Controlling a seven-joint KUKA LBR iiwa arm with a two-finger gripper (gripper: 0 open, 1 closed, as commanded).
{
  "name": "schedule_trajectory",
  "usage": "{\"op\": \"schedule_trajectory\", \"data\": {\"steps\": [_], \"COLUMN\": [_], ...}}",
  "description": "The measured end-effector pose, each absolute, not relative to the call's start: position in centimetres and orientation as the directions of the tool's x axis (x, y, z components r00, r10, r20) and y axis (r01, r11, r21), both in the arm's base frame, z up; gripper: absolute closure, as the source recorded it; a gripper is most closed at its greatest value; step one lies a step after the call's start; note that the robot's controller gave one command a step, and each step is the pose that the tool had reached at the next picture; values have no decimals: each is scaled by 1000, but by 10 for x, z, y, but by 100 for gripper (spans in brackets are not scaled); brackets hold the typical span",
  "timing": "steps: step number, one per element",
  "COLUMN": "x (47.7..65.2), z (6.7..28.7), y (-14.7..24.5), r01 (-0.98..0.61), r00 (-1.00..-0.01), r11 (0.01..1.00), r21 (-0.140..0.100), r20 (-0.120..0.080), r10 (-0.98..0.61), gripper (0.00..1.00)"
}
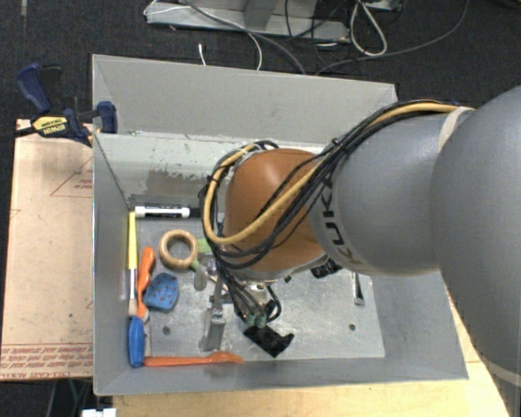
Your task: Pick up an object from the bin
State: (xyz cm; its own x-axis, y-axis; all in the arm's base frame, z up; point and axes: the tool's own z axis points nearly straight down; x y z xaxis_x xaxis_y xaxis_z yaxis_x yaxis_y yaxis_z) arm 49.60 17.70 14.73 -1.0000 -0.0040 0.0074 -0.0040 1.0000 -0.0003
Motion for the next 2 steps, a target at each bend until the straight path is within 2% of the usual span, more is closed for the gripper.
{"op": "schedule_trajectory", "data": {"steps": [1,2], "x": [498,522], "z": [151,92], "y": [176,201], "r01": [-1,-339], "r00": [-1000,-941], "r11": [1000,941], "r21": [1,2], "r20": [0,-7], "r10": [-1,-339], "gripper": [0,0]}}
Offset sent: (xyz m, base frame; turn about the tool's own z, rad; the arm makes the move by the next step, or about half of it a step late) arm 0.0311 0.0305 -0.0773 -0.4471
